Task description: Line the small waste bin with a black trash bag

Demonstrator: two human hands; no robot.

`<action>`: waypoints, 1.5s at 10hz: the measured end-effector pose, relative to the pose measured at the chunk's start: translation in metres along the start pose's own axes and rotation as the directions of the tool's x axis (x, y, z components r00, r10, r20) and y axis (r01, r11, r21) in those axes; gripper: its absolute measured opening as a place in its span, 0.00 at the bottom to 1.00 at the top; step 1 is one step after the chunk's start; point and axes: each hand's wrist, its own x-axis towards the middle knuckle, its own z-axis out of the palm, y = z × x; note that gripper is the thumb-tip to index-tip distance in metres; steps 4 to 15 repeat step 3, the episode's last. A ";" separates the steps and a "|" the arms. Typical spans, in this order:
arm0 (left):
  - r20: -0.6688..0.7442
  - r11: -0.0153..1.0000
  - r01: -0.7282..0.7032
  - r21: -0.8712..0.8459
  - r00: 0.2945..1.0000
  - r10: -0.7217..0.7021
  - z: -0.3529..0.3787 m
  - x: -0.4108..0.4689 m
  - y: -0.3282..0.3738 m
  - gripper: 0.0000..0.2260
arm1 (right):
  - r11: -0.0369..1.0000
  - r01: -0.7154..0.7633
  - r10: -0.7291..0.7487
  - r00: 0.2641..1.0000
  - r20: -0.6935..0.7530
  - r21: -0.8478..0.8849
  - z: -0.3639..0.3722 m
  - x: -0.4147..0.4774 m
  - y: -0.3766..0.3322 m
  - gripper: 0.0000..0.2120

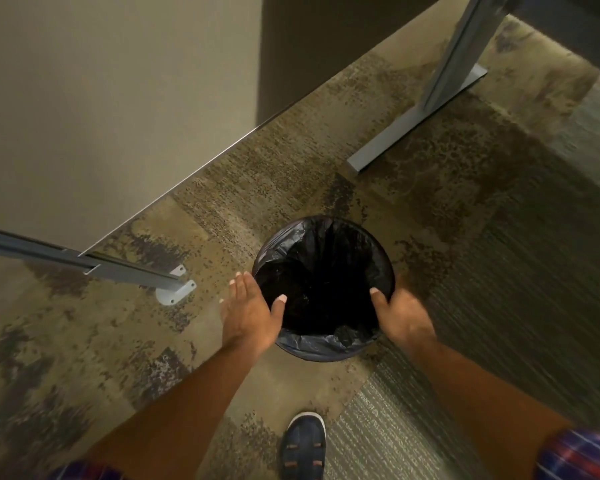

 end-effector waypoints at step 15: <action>-0.148 0.852 -0.308 0.424 0.904 0.401 -0.021 -0.053 0.037 0.43 | 0.807 0.346 -0.425 0.903 -0.064 -0.479 -0.036 -0.053 -0.023 0.42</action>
